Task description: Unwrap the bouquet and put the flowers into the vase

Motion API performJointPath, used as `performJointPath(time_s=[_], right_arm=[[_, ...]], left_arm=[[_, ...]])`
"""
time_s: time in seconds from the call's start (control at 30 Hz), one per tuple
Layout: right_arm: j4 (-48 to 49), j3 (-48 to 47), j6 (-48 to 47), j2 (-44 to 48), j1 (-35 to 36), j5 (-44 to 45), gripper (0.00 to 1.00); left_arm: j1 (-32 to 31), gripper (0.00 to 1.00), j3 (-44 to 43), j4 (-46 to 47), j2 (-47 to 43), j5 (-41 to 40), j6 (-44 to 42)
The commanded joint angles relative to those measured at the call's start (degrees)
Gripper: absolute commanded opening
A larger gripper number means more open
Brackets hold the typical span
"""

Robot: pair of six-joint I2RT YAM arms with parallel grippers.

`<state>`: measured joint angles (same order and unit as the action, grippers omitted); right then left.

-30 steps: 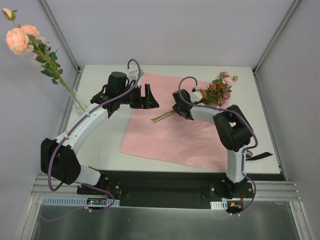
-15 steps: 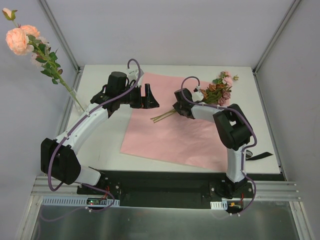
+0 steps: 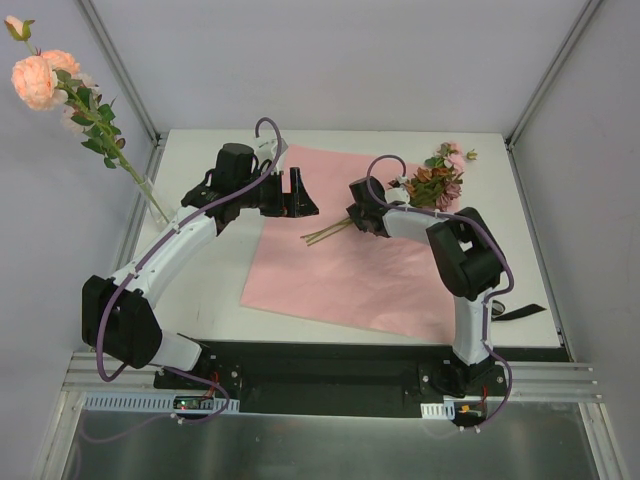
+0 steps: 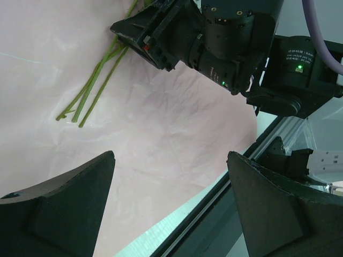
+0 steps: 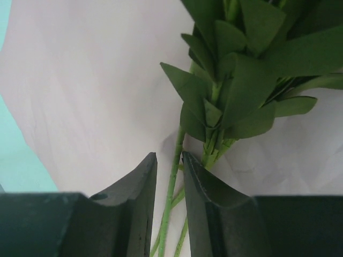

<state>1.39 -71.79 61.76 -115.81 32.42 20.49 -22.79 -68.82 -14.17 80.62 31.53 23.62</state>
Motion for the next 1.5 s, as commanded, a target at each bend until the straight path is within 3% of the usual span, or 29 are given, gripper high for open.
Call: performJointPath(time_s=[0.0, 0.17, 0.4, 0.5, 0.6, 0.73, 0.87, 1.07, 1.23, 1.37, 1.47], right_arm=[[-7.8, -2.5, 5.9, -1.8, -0.1, 1.9, 0.30], [-20.3, -9.7, 7.6, -3.8, 0.2, 4.3, 0.25], [-21.7, -12.0, 7.6, -5.4, 1.1, 5.3, 0.22], [-23.1, -13.5, 6.5, -5.9, 1.2, 5.9, 0.10], [-18.5, -13.0, 3.4, -5.9, 1.2, 4.9, 0.01], [-7.1, -8.2, -4.3, -1.4, 1.1, 4.6, 0.01], [-1.7, -2.1, -11.5, 8.5, 1.9, 9.4, 0.01], [11.0, 8.0, -16.2, 18.8, 2.0, 9.7, 0.01], [18.8, 12.8, -18.1, 21.2, 1.8, 5.1, 0.01], [18.5, 13.9, -20.6, 21.5, 1.9, 0.9, 0.01], [10.6, 11.8, -22.7, 19.8, 2.7, 2.3, 0.01]], left_arm=[[0.8, 0.85, 0.3, 1.8, 0.3, 1.8, 1.0], [0.9, 0.85, 0.4, 1.9, 0.5, 2.0, 1.2], [1.1, 0.85, 0.4, 2.0, 0.9, 2.0, 1.3], [1.1, 0.85, 0.5, 2.0, 0.9, 2.0, 1.3], [1.2, 0.85, 0.5, 2.0, 0.9, 1.9, 1.3], [1.3, 0.85, 0.5, 2.0, 0.5, 1.8, 1.2], [1.8, 0.85, 0.6, 2.0, 0.3, 1.6, 1.1], [2.5, 0.85, 0.6, 2.0, 0.3, 2.0, 1.3], [2.7, 0.85, 0.6, 2.0, 0.2, 2.0, 1.3], [3.3, 0.85, 0.6, 2.0, 0.5, 2.1, 1.4], [3.6, 0.85, 0.5, 2.0, 0.8, 2.5, 1.6]])
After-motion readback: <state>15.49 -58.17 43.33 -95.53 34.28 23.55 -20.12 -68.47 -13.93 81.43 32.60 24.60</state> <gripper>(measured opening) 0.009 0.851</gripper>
